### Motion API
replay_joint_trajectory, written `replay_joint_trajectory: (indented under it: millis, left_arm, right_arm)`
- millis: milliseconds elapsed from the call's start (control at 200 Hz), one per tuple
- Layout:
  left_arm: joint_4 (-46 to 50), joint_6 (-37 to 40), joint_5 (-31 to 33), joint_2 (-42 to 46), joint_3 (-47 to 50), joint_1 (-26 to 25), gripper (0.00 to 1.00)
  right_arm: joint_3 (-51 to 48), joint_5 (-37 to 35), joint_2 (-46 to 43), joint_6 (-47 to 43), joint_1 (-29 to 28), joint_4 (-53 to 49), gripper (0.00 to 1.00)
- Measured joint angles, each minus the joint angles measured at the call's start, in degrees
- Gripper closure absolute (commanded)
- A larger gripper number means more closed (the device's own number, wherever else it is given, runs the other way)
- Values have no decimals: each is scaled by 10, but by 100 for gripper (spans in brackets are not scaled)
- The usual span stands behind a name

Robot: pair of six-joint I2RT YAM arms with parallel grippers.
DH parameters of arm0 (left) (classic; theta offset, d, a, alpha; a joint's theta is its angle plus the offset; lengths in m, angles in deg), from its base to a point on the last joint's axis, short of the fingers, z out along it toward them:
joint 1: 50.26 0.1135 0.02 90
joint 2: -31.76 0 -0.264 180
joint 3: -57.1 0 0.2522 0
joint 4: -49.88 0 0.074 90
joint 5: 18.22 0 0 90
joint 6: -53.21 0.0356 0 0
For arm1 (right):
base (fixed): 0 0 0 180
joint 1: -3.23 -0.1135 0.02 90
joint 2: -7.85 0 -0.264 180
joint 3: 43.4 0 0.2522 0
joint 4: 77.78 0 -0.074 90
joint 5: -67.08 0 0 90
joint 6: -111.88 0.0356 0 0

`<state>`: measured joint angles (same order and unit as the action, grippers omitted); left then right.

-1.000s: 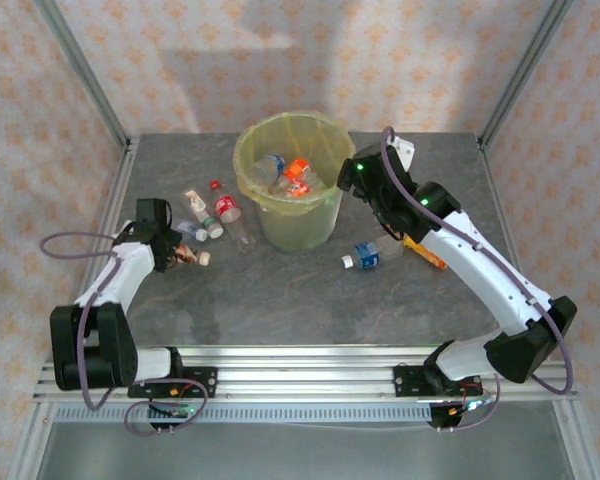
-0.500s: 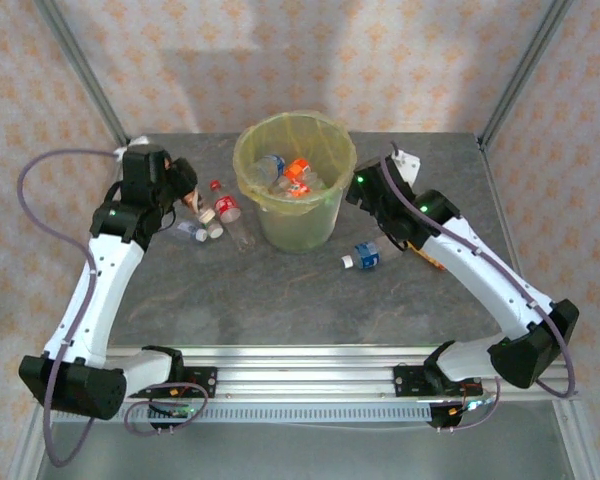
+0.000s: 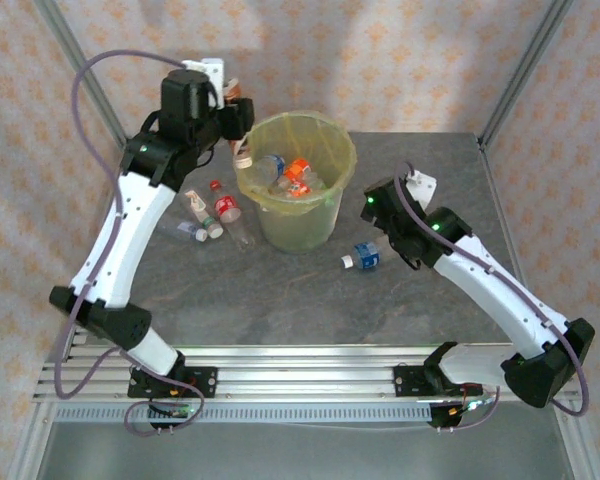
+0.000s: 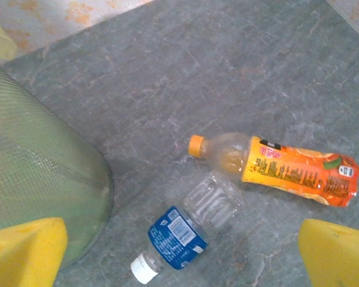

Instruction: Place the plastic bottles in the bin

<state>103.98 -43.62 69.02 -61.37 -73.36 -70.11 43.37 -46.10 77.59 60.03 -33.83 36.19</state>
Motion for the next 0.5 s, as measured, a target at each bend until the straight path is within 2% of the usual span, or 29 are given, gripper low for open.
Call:
replay_joint_trajectory:
  millis: [350, 500]
  left_arm:
    - [88, 131, 1, -200, -196, -72, 49]
    - [128, 161, 3, -256, -235, -90, 47]
  right_arm:
    - [-39, 0, -5, 42, 0, -12, 1]
    - [-52, 0, -6, 59, 2, -17, 1]
